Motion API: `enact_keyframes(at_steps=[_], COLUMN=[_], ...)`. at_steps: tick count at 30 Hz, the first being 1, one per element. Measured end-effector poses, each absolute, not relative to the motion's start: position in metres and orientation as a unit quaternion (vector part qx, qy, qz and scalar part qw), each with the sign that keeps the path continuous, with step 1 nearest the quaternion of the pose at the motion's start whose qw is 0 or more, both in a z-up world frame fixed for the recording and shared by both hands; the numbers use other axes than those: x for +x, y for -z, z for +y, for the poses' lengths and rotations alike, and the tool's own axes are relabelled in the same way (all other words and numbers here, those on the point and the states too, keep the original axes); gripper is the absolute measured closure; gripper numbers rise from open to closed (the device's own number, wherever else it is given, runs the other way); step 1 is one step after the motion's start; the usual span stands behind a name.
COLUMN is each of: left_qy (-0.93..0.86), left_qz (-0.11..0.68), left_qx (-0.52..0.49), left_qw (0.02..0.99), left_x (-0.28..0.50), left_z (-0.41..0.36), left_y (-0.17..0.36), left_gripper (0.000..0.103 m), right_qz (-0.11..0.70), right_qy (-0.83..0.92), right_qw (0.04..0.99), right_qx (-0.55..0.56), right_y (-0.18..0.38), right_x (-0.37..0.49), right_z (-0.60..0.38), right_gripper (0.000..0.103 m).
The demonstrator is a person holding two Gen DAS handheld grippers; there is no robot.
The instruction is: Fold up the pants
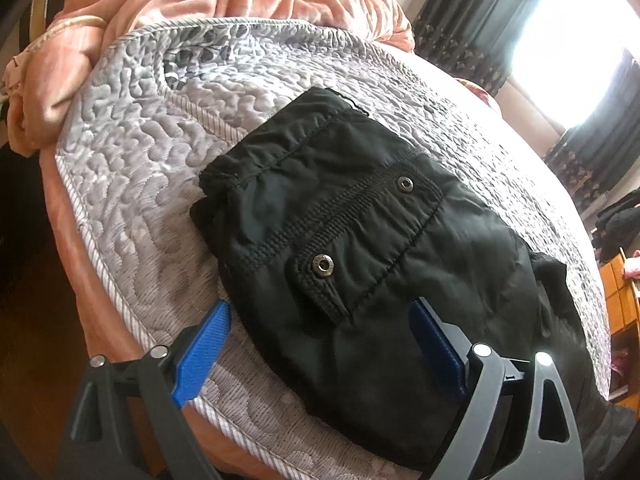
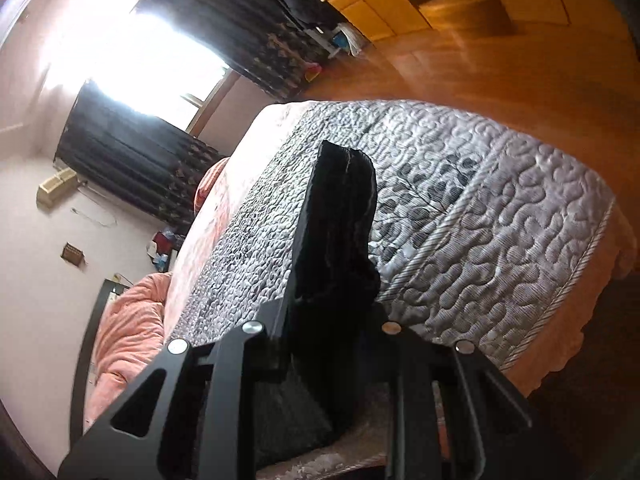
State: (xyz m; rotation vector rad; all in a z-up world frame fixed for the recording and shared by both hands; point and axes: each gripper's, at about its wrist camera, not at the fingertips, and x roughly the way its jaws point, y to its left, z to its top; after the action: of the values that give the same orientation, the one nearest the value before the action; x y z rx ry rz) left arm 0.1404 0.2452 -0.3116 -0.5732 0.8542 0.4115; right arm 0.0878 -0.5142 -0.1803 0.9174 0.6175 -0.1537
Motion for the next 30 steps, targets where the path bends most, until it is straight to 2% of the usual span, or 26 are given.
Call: enact_keyframes(at_steps=[30], left_qy=[-0.192], left_qz=[0.406], left_qx=[-0.289], left_qw=[0.845], left_x=[0.138], left_z=[0.249], left_y=[0.314], left_gripper=[0.012], right_qz=[0.284], right_qy=[0.093], right_qw=[0.911], right_qx=[0.285], right_y=[0.117], right_x=[0.092], right_z=[-0.443], right_gripper=[0.083])
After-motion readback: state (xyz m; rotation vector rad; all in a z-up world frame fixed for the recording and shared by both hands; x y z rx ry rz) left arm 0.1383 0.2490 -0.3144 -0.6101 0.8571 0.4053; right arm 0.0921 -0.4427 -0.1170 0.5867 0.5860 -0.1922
